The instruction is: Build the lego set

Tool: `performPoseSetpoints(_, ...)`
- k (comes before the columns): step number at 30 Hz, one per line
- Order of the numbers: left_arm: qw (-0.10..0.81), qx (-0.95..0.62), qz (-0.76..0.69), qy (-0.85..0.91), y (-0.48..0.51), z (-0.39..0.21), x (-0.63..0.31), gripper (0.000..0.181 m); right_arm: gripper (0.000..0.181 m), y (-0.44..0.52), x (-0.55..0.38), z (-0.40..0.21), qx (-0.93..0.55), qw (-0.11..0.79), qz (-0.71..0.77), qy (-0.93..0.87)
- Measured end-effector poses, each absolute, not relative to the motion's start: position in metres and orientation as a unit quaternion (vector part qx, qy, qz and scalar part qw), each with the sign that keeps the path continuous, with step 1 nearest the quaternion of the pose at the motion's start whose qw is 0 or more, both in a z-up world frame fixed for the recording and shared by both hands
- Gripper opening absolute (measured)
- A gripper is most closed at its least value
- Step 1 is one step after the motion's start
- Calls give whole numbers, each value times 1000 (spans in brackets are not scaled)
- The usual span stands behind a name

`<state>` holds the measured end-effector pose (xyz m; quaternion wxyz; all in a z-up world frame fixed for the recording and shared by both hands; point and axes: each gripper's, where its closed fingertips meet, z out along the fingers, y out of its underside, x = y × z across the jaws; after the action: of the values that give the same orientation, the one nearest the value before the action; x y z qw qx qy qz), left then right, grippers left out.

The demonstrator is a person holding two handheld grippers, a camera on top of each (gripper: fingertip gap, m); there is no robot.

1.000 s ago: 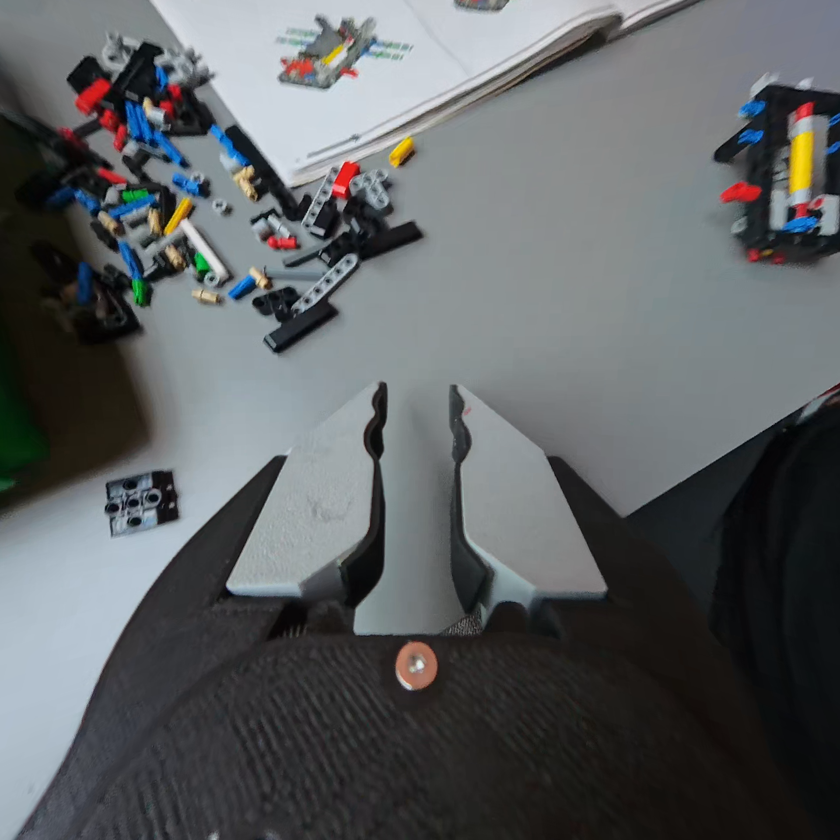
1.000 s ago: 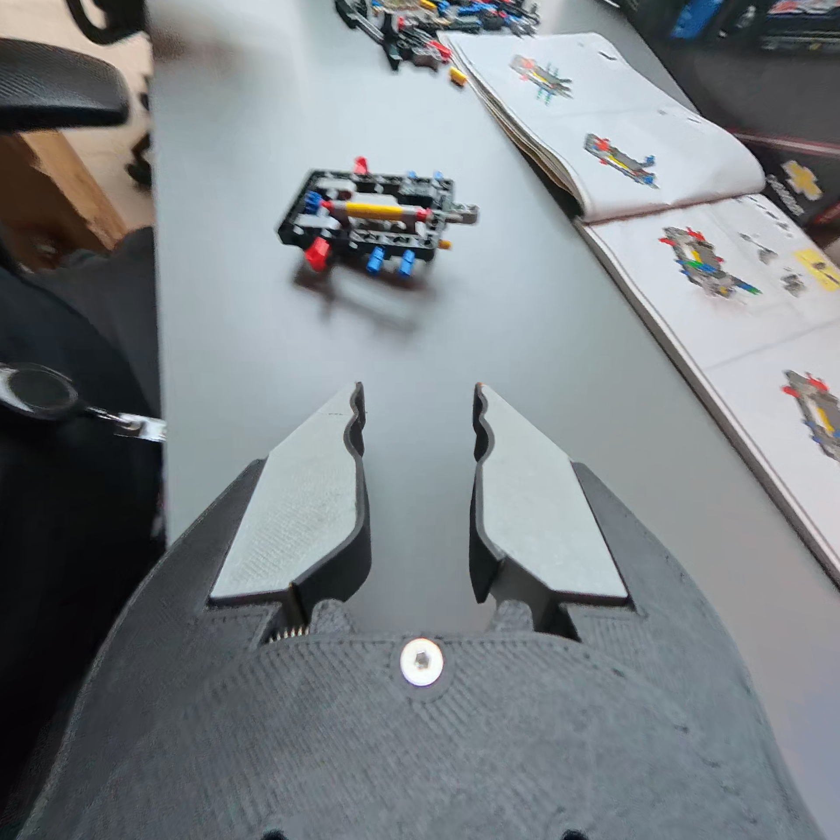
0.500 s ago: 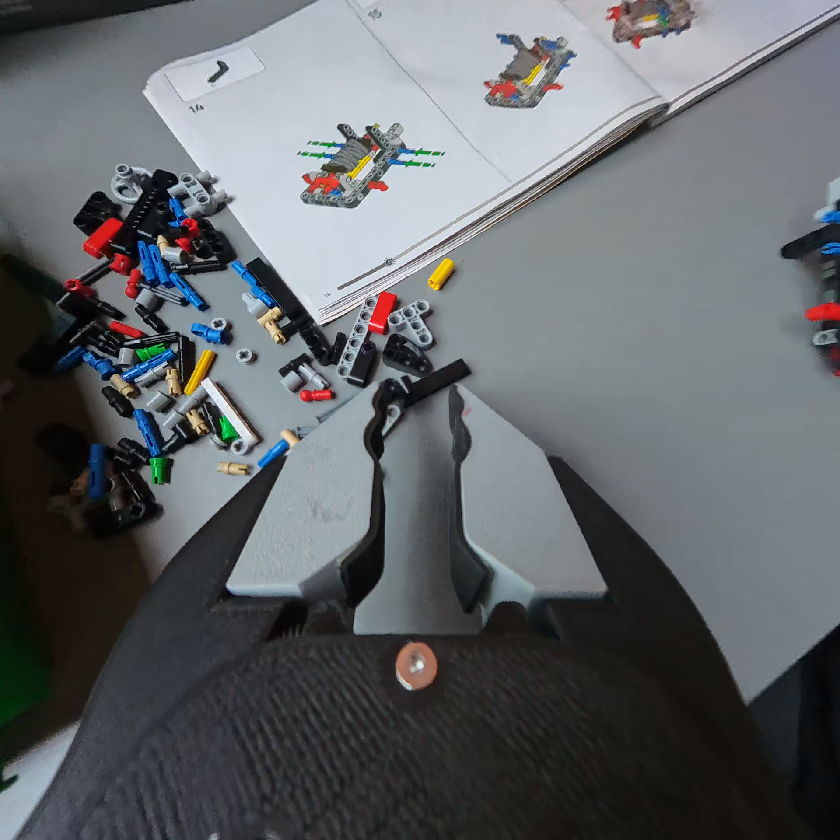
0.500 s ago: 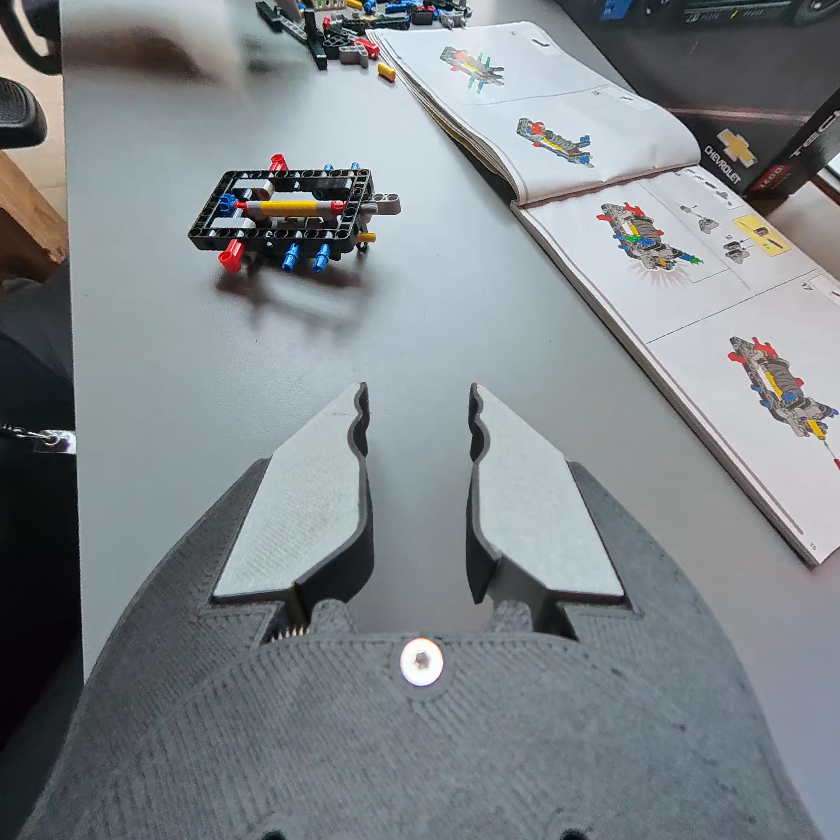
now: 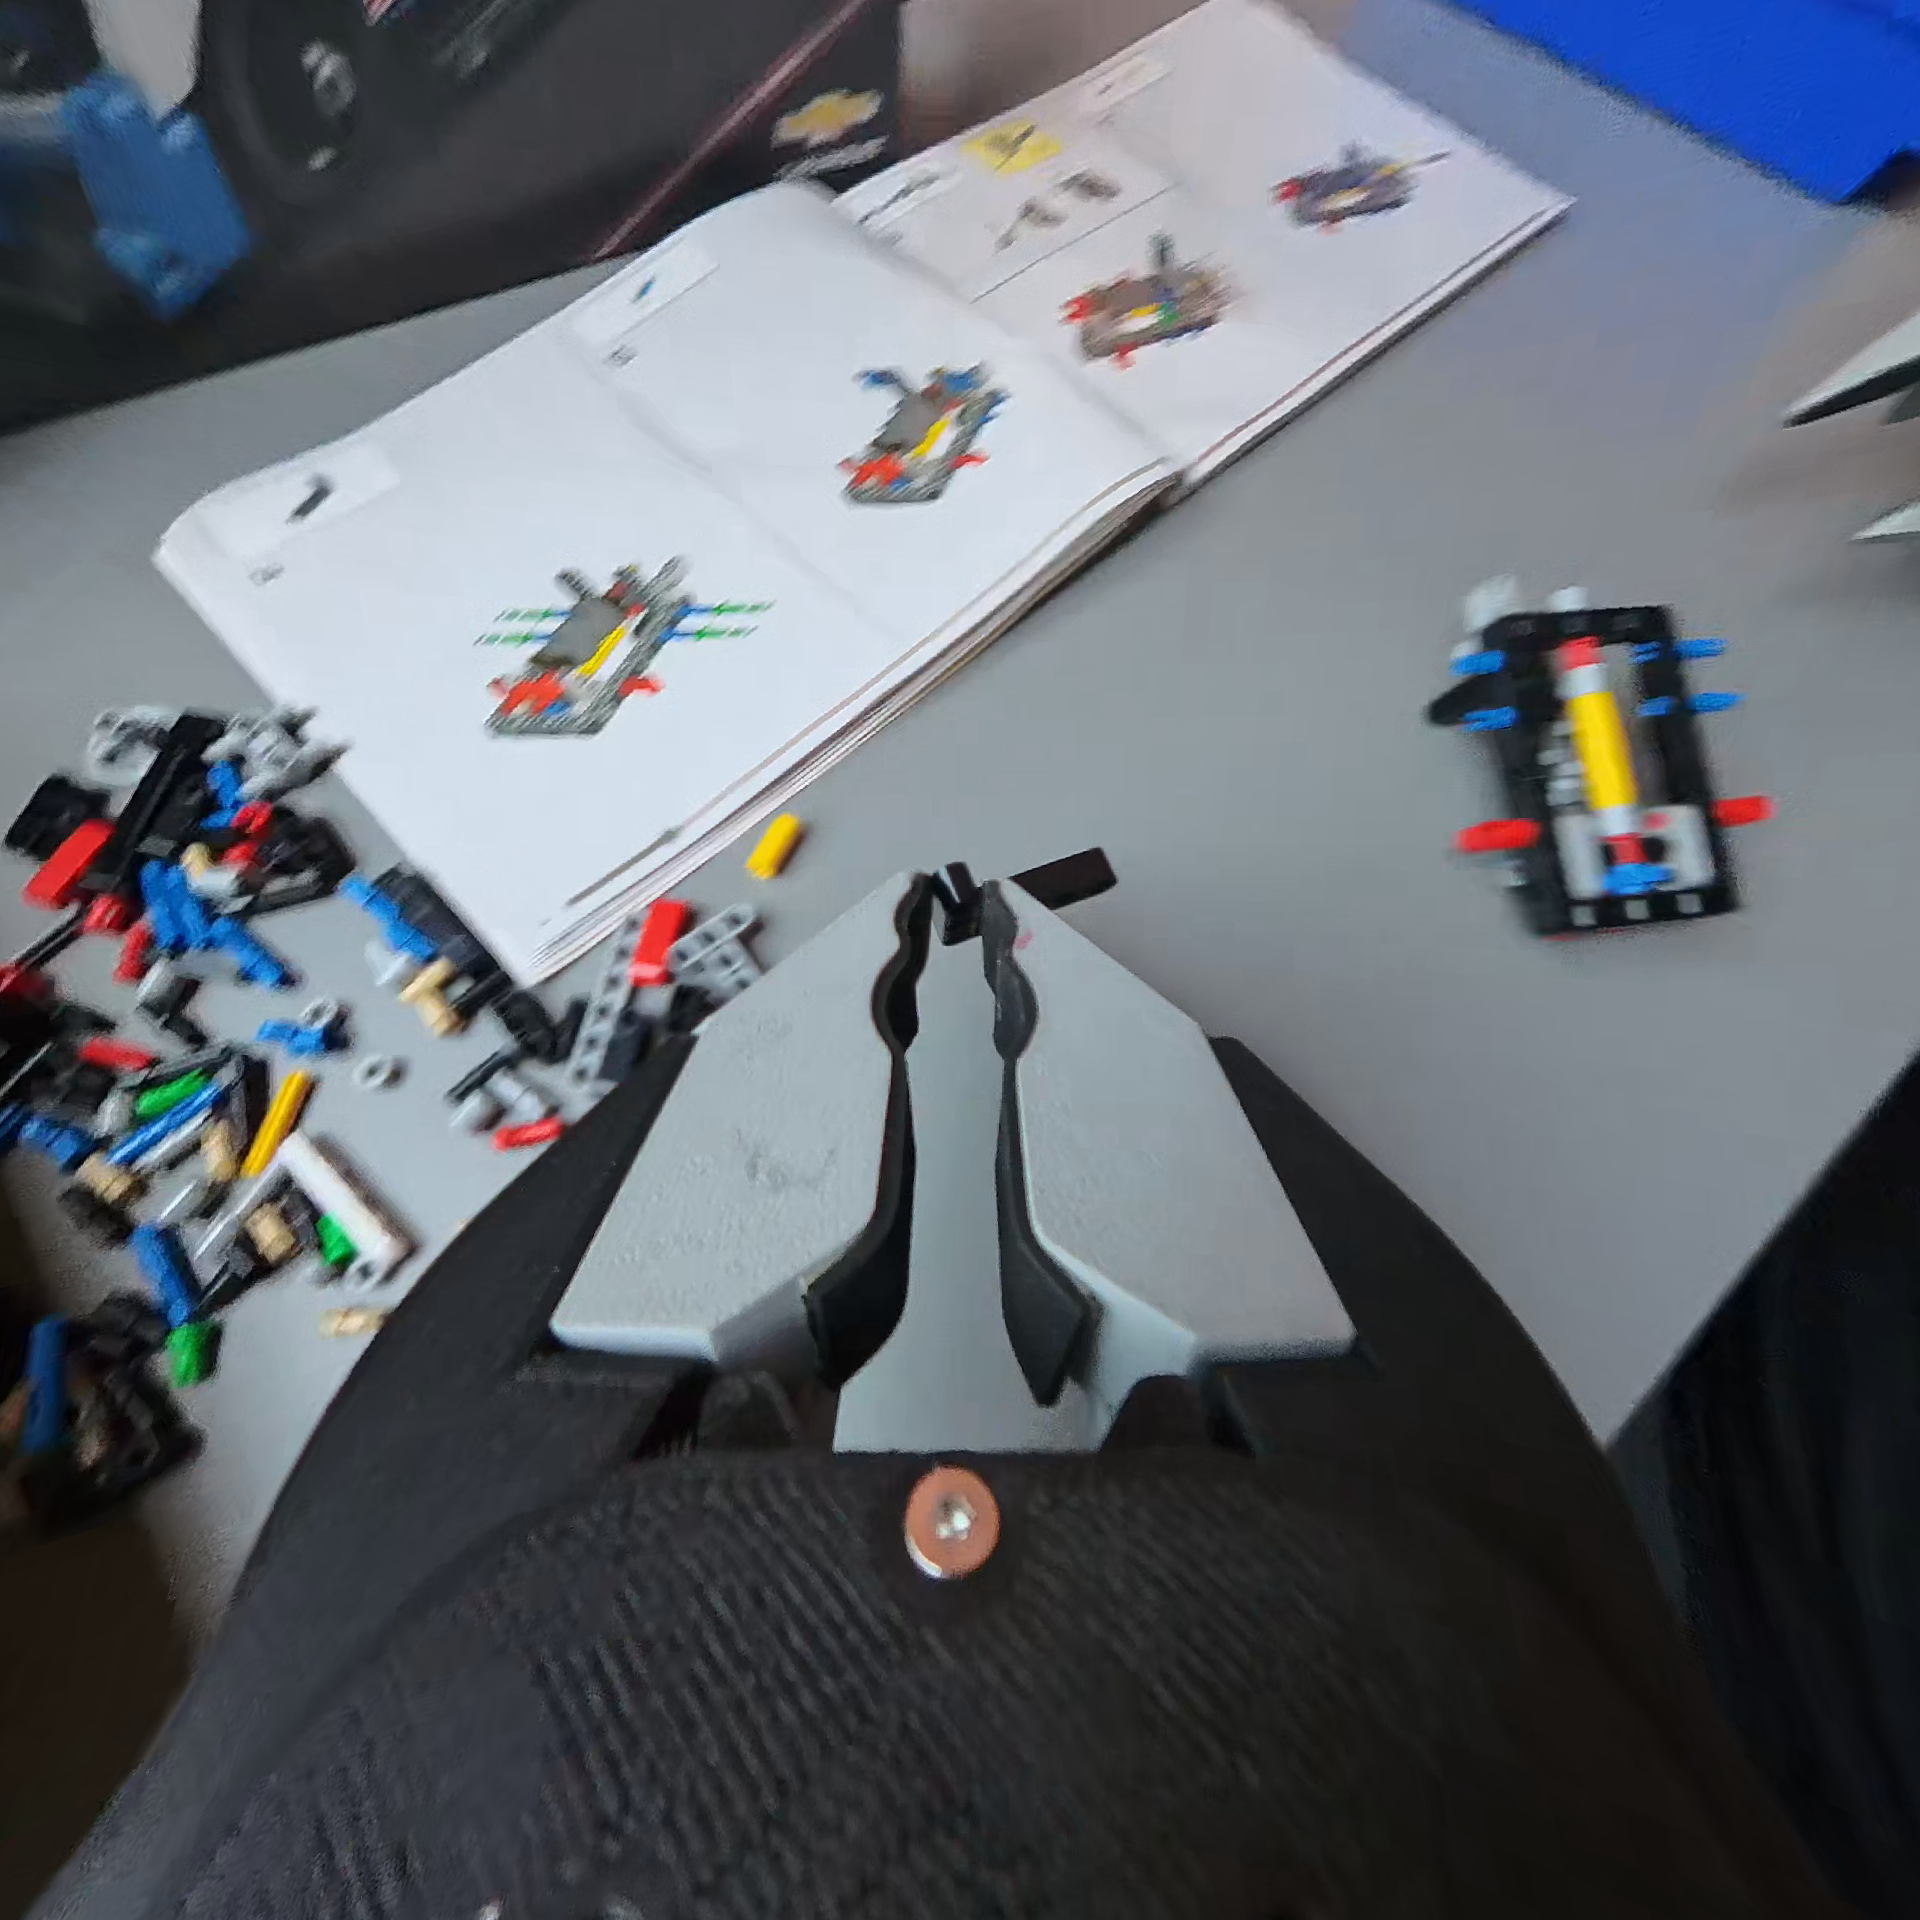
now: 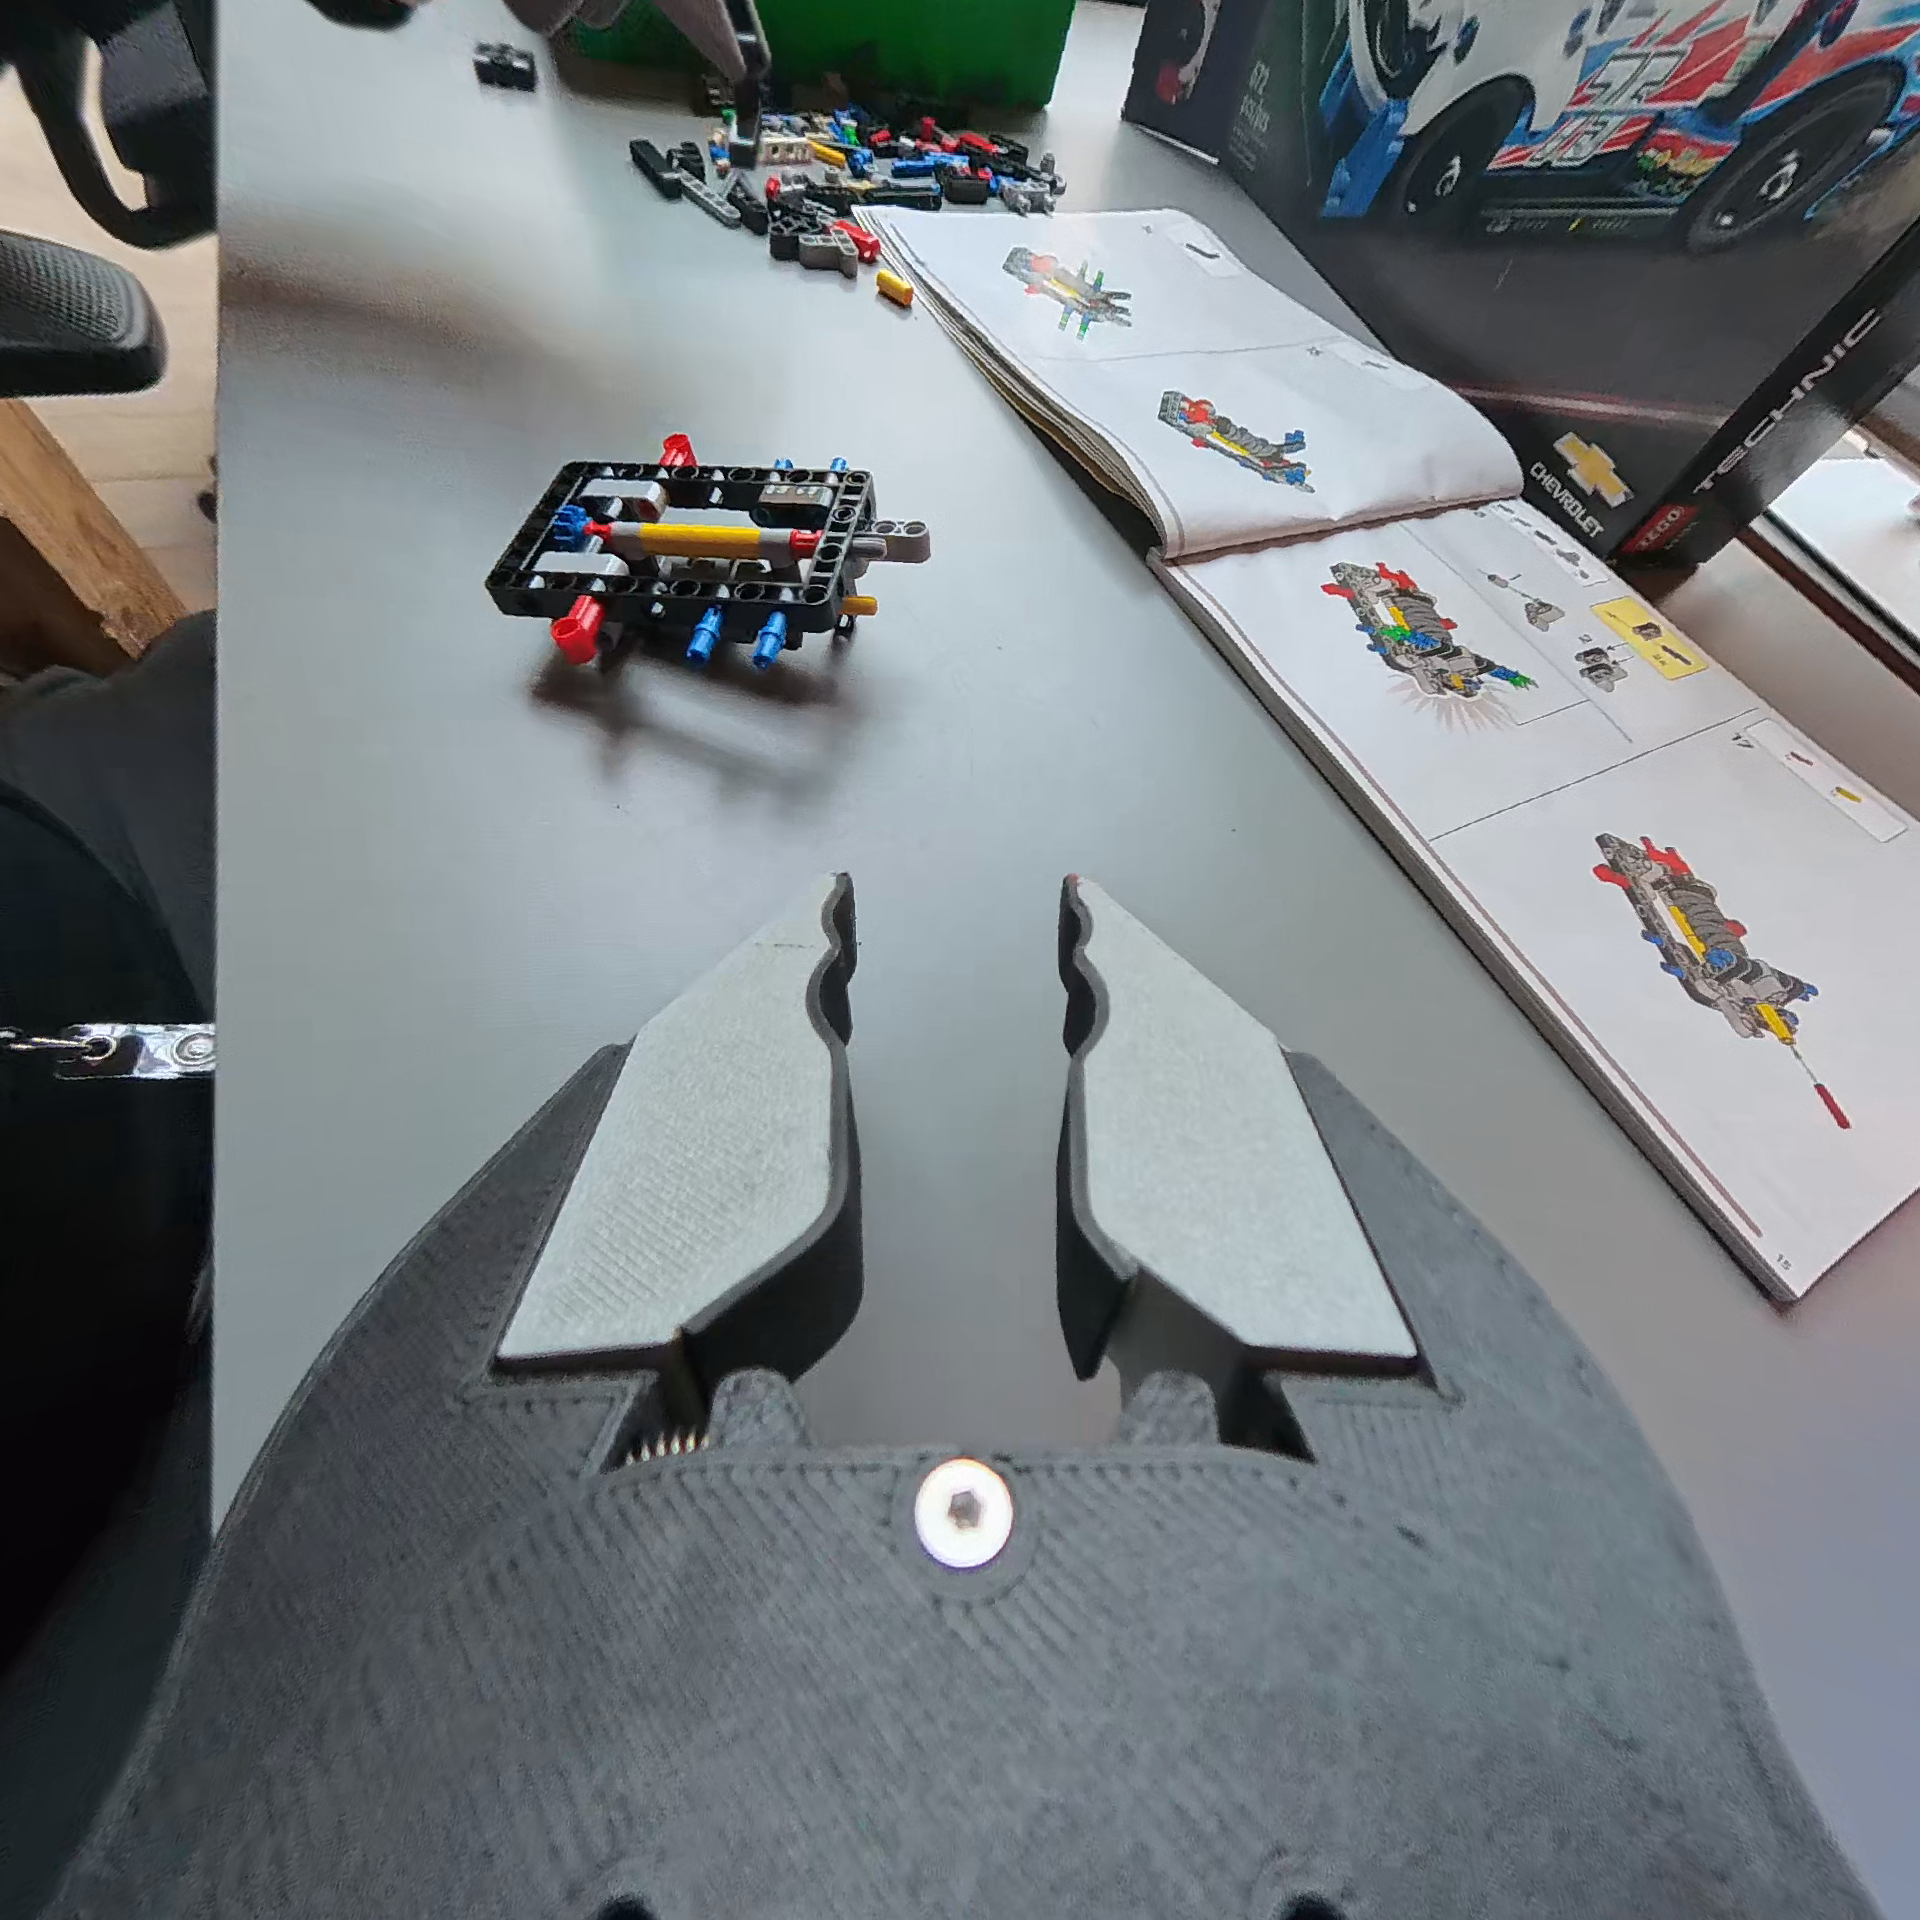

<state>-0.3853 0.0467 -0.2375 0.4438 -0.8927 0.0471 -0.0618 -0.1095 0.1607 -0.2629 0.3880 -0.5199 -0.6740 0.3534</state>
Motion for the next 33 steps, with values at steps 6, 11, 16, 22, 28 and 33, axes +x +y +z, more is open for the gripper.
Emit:
performPoseSetpoints(6, 516, -816, -226, 130, 58, -189, -272, 7, 36, 124, -112, -239, -474, 403, 384, -682)
performPoseSetpoints(11, 515, -771, -354, 125, 56, -193, -204, 7, 37, 78, -122, -225, -430, 407, 401, -699)
performPoseSetpoints(16, 505, -788, -336, 105, 54, -216, -181, 7, 39, 43, -138, -230, -427, 407, 400, -701)
performPoseSetpoints(22, 479, -814, -317, 83, 54, -234, -167, 7, 23, 42, -156, -235, -430, 457, 331, -705)
performPoseSetpoints(28, 471, -822, -312, 77, 55, -239, -163, 8, 5, 46, -157, -238, -446, 463, 316, -698)
performPoseSetpoints(33, 477, -819, -311, 76, 55, -235, -161, 8, 4, 46, -155, -234, -457, 450, 355, -680)
